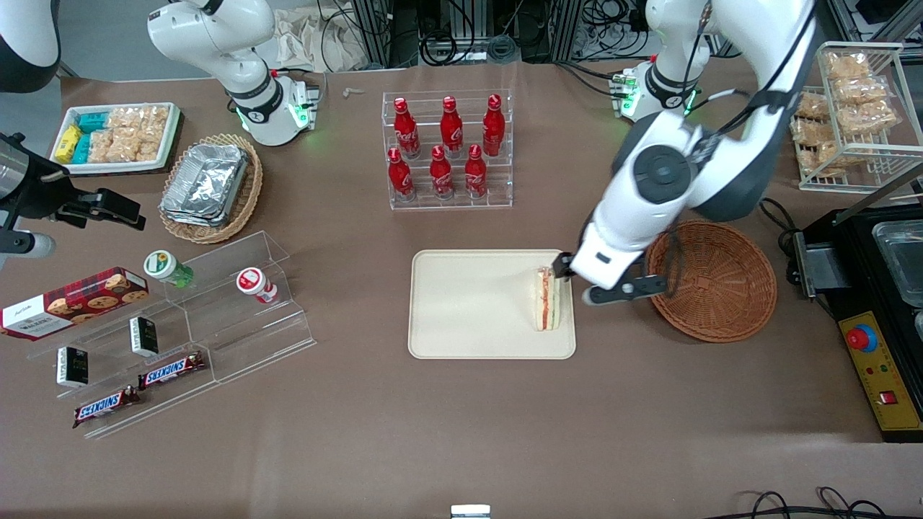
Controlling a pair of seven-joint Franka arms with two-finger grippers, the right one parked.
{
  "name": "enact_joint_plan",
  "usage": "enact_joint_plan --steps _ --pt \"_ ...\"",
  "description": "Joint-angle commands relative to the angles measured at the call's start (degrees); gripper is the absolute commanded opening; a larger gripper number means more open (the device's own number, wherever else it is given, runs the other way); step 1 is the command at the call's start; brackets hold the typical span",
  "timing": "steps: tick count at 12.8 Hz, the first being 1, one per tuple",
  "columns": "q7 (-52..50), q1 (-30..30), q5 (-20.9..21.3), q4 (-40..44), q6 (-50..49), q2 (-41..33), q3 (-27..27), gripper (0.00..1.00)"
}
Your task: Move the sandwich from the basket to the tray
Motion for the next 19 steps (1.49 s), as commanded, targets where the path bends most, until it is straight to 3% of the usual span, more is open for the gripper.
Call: enact_joint_plan --steps 1,3,11,15,19 --pt "7.65 -3.27 -6.0 -1.19 -4.6 -7.05 8.31 1.0" --pt "9.42 -5.22 -6.63 -1.55 -6.18 -9.61 13.16 1.0" --pt "27.7 -5.31 -6.72 -4.0 -17.62 -19.54 23.45 1.0" --pt "27.89 -5.22 -6.46 -6.91 -17.18 -23.68 24.78 1.0" --pt "27.71 -5.31 -5.67 0.01 -18.05 -20.97 24.78 1.0"
